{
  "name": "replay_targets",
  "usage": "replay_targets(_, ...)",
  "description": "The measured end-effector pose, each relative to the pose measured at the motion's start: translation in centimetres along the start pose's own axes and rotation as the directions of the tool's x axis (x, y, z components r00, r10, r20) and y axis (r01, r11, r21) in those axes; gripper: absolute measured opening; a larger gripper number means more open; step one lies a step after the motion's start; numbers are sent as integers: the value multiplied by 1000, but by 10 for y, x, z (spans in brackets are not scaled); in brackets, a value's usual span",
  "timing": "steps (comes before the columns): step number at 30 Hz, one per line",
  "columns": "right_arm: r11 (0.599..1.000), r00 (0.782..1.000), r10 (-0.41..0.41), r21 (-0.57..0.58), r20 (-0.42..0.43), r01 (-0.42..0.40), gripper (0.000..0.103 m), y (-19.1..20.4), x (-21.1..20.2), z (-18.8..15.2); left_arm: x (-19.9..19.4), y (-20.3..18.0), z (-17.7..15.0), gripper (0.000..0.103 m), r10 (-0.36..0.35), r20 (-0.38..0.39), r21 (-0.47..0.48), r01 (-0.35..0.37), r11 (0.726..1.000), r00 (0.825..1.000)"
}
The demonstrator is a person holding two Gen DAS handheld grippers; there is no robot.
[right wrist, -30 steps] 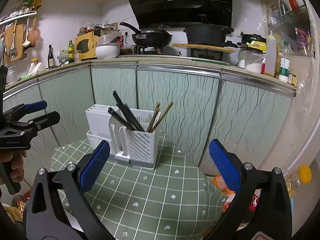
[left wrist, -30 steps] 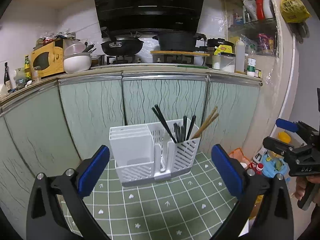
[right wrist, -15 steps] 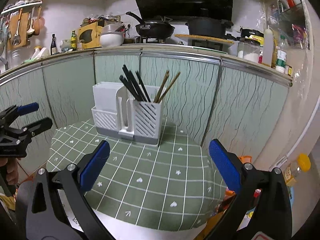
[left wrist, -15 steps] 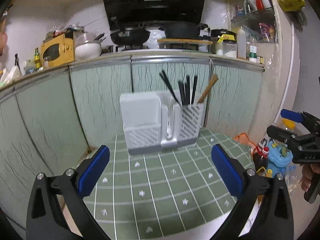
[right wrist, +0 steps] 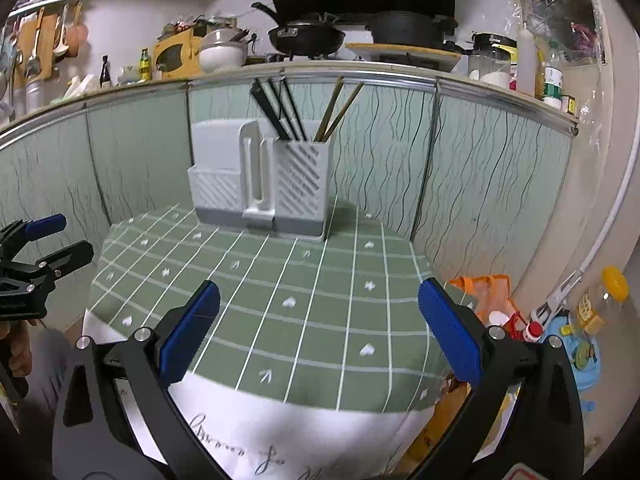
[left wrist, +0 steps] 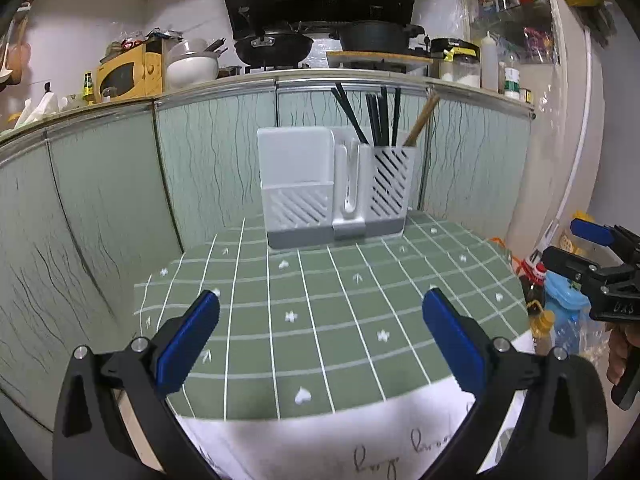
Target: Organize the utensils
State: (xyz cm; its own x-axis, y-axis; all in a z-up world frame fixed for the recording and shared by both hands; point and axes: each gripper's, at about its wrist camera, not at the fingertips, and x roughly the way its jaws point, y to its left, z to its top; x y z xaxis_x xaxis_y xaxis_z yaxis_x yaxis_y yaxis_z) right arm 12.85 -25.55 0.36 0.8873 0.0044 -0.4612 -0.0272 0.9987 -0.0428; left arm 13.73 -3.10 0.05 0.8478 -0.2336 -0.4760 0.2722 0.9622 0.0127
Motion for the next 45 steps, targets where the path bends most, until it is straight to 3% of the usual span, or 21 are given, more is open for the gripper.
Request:
replay_targets(15, 1000, 999, -21, -13, -30, 21, 95, 26, -10, -34, -11, -4, -36, 99, 55, -33, -32, -56, 998, 998)
replay_targets(26, 1000, 1000, -26, 9, -6, 26, 95, 24, -29, -24, -24, 2, -24, 99, 98, -11, -61, -98, 993, 995)
replay_targets(45, 999, 998, -42, 7, 37, 42, 95, 22, -47, -16, -43, -2, -9, 99, 104, 6, -56, -104, 993, 995)
